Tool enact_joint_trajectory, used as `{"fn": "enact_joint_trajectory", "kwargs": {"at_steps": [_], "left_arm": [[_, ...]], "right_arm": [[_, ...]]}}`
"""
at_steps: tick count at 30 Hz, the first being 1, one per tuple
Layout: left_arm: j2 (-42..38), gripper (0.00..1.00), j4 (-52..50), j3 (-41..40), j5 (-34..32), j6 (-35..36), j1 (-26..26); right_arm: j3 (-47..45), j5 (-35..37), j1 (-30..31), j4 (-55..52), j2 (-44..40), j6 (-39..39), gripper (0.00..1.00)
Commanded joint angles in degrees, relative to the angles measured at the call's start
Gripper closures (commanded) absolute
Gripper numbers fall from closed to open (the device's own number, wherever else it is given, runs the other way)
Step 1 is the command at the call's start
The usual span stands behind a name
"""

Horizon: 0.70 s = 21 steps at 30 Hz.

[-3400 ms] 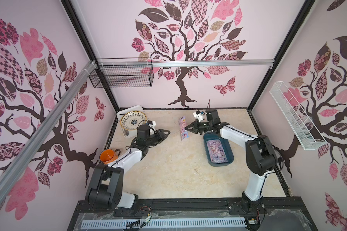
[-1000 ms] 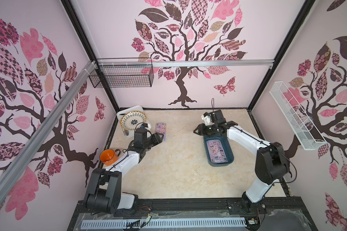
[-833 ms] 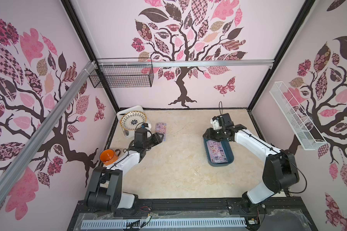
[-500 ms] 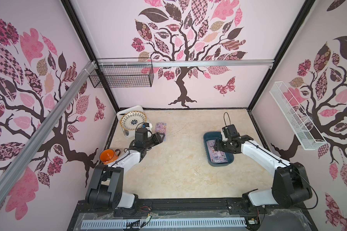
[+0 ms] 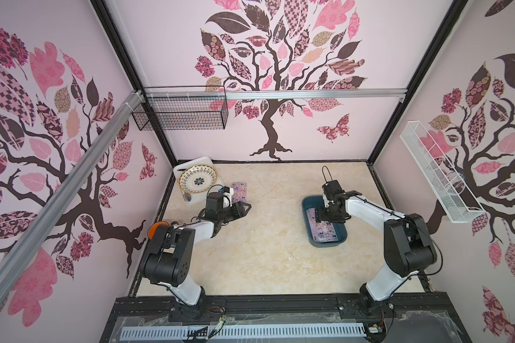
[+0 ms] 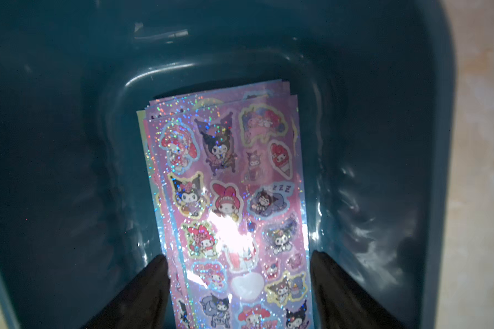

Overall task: Take the stickers out of the storage box
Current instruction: Pick up the sticker from the storage box.

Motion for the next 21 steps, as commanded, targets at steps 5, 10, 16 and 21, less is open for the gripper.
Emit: {"fn": "enact_joint_trajectory", "kwargs": {"at_steps": [5, 10, 16, 21], "left_arm": [[-2.94, 0.42, -2.90, 1.06, -3.32, 5.34, -1.78], [-5.23, 0.42, -5.31, 0.83, -7.94, 8.49, -3.36], [-5.51, 0.42, -5.41, 0.64, -8.73, 8.89, -3.83], [-5.61, 0.42, -4.87, 0.28, -8.84, 8.81, -3.83]], "right_arm": [[2.75, -6.96, -3.35, -2.97, 4.86, -4.39, 0.15], [5.02, -8.27, -3.32, -4.74, 8.09, -5.40, 0.01], [5.33, -3.45, -3.21, -5.45, 9.33, -4.70, 0.01], [4.52, 1.21, -2.69, -4.63, 8.98, -3.45, 0.03]]}}
